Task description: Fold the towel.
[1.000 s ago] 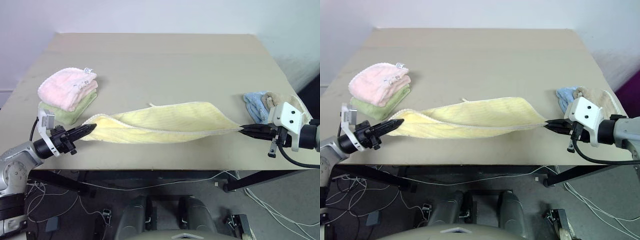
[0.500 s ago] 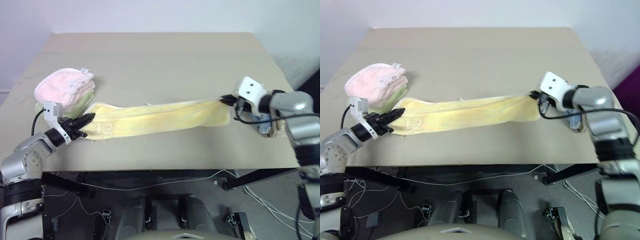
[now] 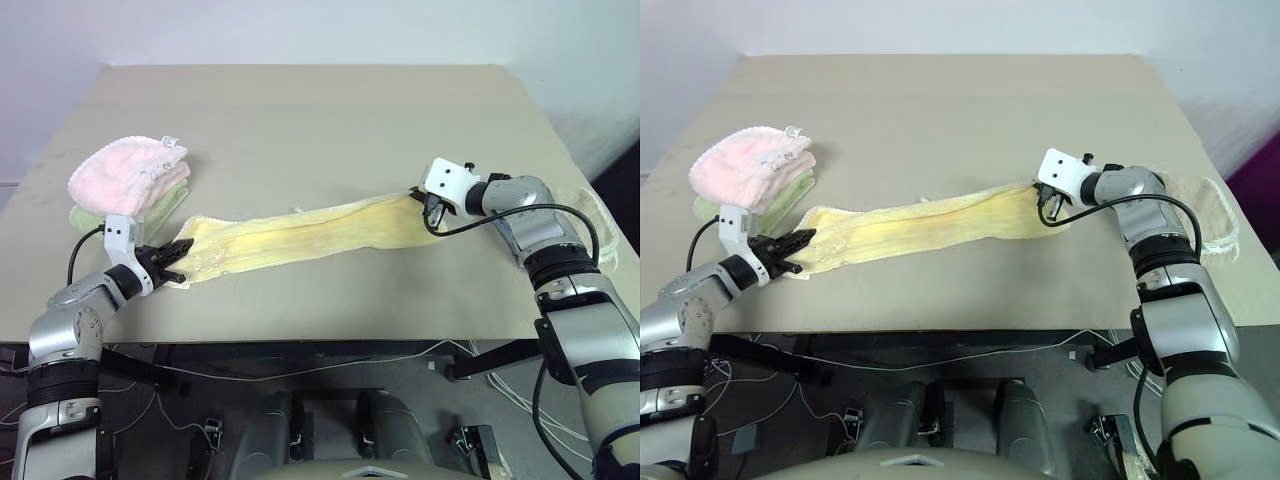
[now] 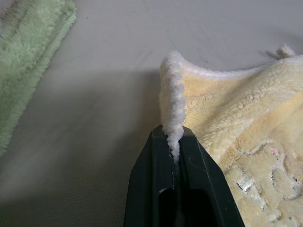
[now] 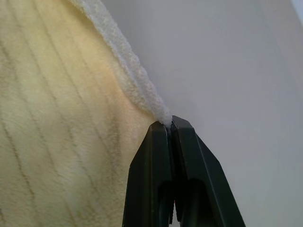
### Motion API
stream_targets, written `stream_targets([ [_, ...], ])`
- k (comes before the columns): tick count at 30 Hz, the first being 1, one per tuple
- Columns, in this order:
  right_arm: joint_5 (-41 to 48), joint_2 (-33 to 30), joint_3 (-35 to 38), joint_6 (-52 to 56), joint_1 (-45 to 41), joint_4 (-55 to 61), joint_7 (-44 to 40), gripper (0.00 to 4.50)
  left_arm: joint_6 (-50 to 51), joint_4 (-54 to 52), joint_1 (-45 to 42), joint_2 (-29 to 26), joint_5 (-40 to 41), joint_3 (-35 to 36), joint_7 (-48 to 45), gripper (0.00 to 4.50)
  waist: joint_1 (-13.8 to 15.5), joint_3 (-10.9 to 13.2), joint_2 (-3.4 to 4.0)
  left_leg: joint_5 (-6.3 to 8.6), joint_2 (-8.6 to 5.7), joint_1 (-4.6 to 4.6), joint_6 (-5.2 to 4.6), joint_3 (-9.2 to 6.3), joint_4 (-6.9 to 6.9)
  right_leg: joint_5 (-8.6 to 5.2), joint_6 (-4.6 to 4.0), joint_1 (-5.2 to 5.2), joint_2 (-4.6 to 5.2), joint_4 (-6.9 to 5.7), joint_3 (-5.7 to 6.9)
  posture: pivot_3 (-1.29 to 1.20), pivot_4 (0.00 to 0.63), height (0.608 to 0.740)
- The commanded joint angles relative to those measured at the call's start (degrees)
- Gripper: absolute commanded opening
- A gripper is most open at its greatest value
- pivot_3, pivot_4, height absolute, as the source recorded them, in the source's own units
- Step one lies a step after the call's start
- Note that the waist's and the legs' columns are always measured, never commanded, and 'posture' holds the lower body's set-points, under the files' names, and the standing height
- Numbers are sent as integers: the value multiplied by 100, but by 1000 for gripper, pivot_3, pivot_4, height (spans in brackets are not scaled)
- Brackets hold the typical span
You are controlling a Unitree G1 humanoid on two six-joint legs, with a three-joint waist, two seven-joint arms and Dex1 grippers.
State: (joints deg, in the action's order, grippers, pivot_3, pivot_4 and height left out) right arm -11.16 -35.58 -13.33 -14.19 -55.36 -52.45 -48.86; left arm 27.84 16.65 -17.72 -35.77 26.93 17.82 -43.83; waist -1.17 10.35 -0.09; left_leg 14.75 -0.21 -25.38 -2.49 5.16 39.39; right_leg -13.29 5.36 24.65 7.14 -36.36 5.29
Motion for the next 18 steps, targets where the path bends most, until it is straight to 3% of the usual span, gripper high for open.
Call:
stream_targets([
  [1, 12, 32, 126, -82, -238, -78, 112, 1024, -49, -132, -19, -60, 30, 101, 14, 1023, 0, 0, 0, 0, 0, 1, 0, 0, 0, 0, 0, 0, 0, 0, 0, 0, 150, 701],
  [10, 112, -171, 433, -83, -46, 433, 628, 3996, -101, -156, -122, 44, 143, 353, 309, 3987, 1, 0, 1, -1, 1, 1, 2, -2, -1, 0, 0, 1, 0, -2, -1, 0, 150, 701],
  [11, 165, -224, 516, -24, 36, 638, 670, 4318, -101, -188, -124, 49, 201, 417, 327, 4039, 3, 0, 1, -1, 1, 0, 2, -2, -1, 0, 0, 1, 1, -1, -2, 0, 150, 701],
  [14, 560, -374, 914, 483, 536, 1674, 575, 4318, -159, -263, -140, 21, 271, 571, 413, 4039, 23, 0, 0, -1, 1, -1, 2, -3, -1, 0, 0, 1, 3, 0, -1, 0, 150, 701],
  [18, 1463, -441, 1650, 2057, 1673, 3775, 459, 4318, -287, -633, 15, -80, 328, 689, 282, 4039, 49, -1, -1, -1, 1, -1, 3, -11, -1, 0, 0, -5, 17, 3, 4, 0, 150, 701],
])
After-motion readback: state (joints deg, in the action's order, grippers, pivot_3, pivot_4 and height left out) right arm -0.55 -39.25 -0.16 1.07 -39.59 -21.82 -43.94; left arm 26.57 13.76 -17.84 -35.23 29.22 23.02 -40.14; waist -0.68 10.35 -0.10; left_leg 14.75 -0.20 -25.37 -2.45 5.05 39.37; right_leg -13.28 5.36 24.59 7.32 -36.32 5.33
